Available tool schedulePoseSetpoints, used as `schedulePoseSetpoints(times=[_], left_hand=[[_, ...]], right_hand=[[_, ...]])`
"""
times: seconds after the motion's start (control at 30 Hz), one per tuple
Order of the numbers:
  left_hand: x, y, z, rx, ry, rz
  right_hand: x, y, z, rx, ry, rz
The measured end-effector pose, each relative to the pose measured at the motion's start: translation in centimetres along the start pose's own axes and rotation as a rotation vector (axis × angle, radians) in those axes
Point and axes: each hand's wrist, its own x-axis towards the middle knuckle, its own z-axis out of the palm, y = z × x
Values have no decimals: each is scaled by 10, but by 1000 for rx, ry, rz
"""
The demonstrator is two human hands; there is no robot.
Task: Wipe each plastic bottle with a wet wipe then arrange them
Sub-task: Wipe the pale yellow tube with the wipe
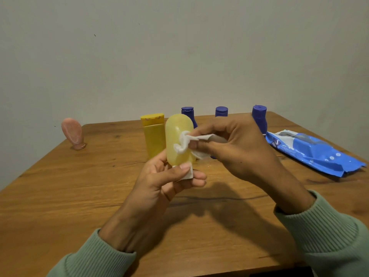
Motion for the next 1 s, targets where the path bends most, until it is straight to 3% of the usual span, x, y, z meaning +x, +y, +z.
schedulePoseSetpoints(times=[0.1,0.27,0.37,0.67,0.87,1.0], left_hand=[[0,1,0,-95,-5,-24],[-1,4,1,-164,-112,-80],[0,3,-1,-199,-116,-88],[2,5,-4,-240,-95,-42],[0,6,-3,-166,-113,-62],[0,6,-2,-170,-81,-38]], right_hand=[[0,-1,-3,-7,-117,7],[1,3,-2,56,118,4],[1,3,0,56,157,26],[-3,-6,-7,8,-125,36],[-2,0,0,132,94,48],[-3,-5,-3,107,-22,42]])
